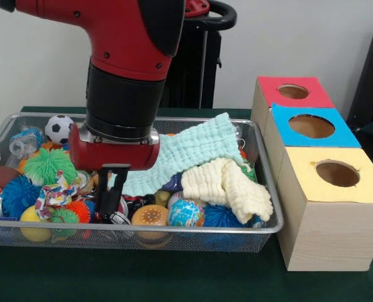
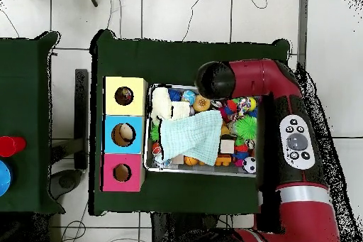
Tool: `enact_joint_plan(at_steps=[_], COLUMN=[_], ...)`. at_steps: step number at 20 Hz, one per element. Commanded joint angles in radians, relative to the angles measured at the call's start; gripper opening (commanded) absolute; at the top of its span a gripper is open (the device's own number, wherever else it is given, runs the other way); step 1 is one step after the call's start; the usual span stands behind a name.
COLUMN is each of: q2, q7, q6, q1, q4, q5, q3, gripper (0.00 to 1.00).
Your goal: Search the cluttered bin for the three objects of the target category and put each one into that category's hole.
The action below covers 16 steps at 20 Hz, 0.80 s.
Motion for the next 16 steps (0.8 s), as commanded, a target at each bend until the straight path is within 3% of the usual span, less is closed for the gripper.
enact_joint_plan(at_steps=[1, 16], q2=[0.011, 0.023], q7=[-0.328, -0.356], q6=[0.132, 0.267], q1=[-0.008, -0.002], q4=[-0.047, -0.055], q5=[-0.105, -0.175], q3=[0.026, -0.001], gripper=[0.00, 0.00])
